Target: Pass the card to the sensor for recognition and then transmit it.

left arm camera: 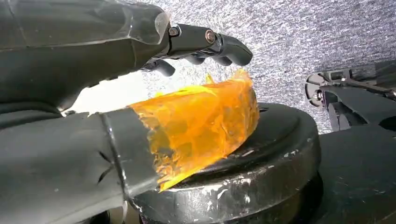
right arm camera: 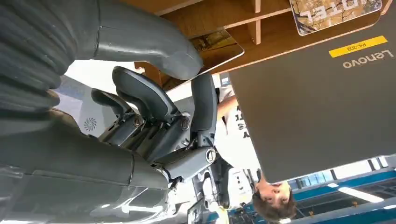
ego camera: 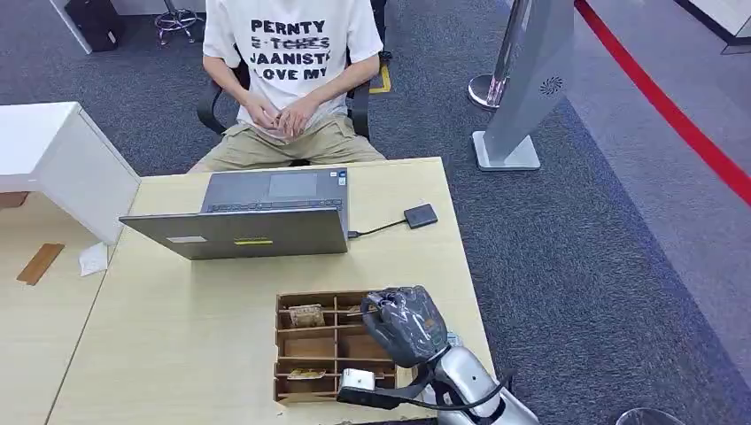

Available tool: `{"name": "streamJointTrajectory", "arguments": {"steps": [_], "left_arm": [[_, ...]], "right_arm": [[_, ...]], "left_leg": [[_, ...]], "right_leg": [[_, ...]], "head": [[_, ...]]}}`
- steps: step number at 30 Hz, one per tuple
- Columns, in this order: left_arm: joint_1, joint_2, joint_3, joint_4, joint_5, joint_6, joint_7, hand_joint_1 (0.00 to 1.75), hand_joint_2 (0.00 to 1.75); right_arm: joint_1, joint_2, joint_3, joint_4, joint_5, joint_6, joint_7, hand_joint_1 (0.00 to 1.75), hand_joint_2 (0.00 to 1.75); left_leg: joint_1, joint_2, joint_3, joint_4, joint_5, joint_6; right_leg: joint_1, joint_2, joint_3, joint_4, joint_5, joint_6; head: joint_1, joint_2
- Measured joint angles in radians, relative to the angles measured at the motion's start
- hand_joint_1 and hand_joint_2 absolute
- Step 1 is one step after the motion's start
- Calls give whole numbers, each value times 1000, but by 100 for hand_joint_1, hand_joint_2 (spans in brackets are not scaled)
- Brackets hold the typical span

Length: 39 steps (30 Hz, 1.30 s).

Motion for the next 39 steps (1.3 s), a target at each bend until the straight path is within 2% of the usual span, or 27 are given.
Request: {"name": "streamJointTrajectory", "arguments": {"steps": [4, 10, 14, 19, 25, 33, 39], "left_arm": [[0, 0, 0, 0, 0, 0, 0, 0, 0], [0, 0, 0, 0, 3, 3, -3, 0, 0], [0, -5, 0, 0, 7, 27, 3, 0, 0], [0, -10, 0, 0, 10, 35, 5, 0, 0], [0, -12, 0, 0, 9, 35, 9, 0, 0], [0, -13, 0, 0, 11, 35, 10, 0, 0], [0, -13, 0, 0, 10, 36, 10, 0, 0]], "right_arm": [[0, 0, 0, -2, -3, -5, -2, 175, 175], [19, 0, -13, -81, -102, -67, -60, 175, 175], [37, 0, -46, -162, -194, -68, -93, 175, 175], [55, 0, -91, -238, -241, -70, -119, 175, 175], [69, 0, -113, -278, -279, -70, -136, 175, 175], [86, 0, -166, -358, -430, -36, -175, 175, 175], [91, 0, -196, -401, -447, -32, -196, 175, 175]], "left_leg": [[0, 0, 0, 0, 0, 0], [0, 0, 0, 0, 0, 0], [0, 0, 0, 0, 0, 0], [0, 0, 0, 0, 0, 0], [0, 0, 0, 0, 0, 0], [0, 0, 0, 0, 0, 0], [0, 0, 0, 0, 0, 0]], "right_leg": [[0, 0, 0, 0, 0, 0], [0, 0, 0, 0, 0, 0], [0, 0, 0, 0, 0, 0], [0, 0, 0, 0, 0, 0], [0, 0, 0, 0, 0, 0], [0, 0, 0, 0, 0, 0], [0, 0, 0, 0, 0, 0]], "head": [[0, 0], [0, 0], [0, 0], [0, 0], [0, 0], [0, 0], [0, 0]]}}
